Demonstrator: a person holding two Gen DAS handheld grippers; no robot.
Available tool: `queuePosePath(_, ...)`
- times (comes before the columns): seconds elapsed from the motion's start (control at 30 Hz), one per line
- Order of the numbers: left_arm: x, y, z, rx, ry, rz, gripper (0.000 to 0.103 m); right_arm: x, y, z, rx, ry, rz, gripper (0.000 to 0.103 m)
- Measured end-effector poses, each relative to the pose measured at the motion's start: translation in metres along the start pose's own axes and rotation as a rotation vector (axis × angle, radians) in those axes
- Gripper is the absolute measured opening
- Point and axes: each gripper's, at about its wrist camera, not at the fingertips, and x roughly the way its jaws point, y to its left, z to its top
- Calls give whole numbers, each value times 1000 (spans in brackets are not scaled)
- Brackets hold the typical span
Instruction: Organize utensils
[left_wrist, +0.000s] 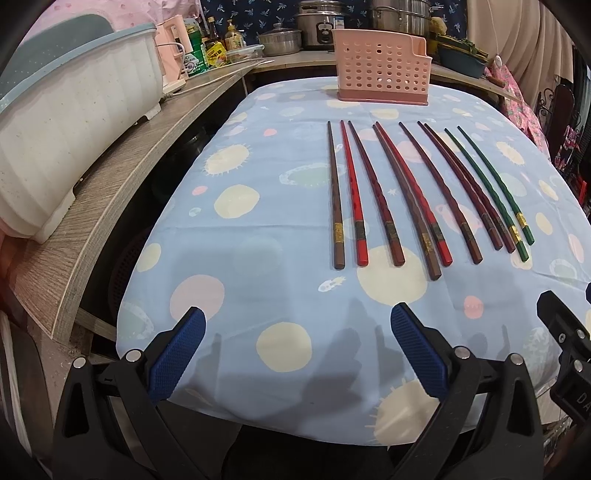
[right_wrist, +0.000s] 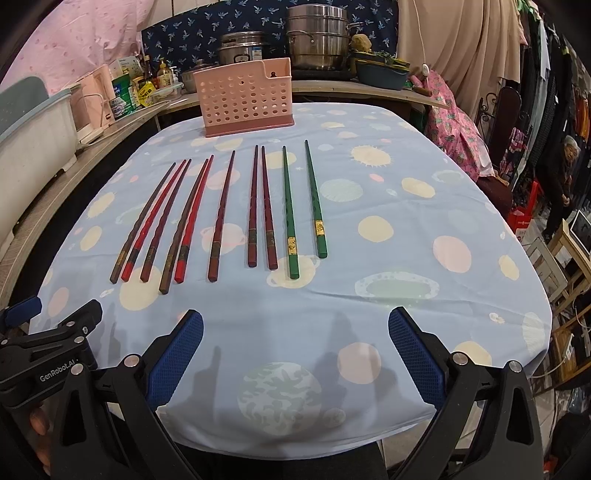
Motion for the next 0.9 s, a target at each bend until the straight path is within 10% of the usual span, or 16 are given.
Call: queuePosePath(0.9,25,21,14,-99,34,-18,96,13,-8,1,33,25,4,96)
